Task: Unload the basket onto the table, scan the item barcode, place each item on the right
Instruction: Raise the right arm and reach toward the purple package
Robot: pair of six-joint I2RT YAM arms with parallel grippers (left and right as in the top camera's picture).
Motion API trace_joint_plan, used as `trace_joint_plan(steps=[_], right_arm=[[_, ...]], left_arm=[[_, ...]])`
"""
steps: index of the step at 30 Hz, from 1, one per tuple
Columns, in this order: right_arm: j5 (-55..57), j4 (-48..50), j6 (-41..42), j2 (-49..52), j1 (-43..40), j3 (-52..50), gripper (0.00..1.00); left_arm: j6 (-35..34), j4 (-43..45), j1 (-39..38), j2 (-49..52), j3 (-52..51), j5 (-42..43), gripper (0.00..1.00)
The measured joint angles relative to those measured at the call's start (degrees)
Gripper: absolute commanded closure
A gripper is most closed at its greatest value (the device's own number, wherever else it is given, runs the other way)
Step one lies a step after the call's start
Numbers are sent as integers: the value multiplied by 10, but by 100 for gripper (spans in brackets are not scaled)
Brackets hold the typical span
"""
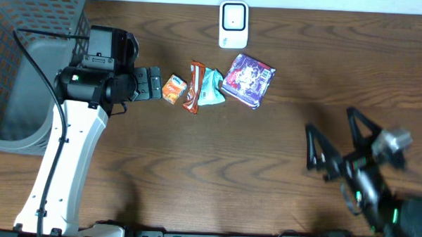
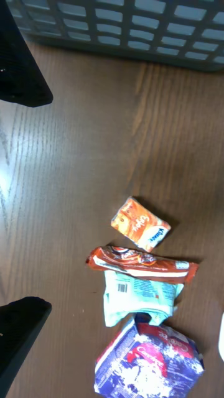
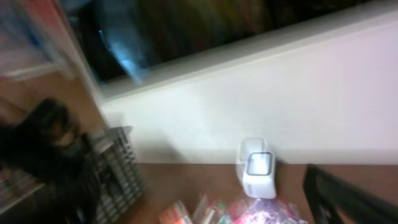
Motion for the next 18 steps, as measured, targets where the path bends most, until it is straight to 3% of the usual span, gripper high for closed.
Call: trace_joint_plan(steps=[4, 8, 12, 17, 18], right_arm=[[-11, -219, -106, 215, 0, 183, 1], [-39, -356, -164, 421, 0, 325, 1], [-65, -377, -189, 604, 0, 416, 1], [-82, -376, -201, 742, 0, 430, 1], [-84, -376, -201, 761, 1, 430, 5]], left_arm=[[0, 0, 0, 0, 0, 0, 2], [0, 0, 0, 0, 0, 0, 2], [0, 0, 0, 0, 0, 0, 2], [0, 0, 0, 0, 0, 0, 2], [0, 0, 0, 0, 0, 0, 2]])
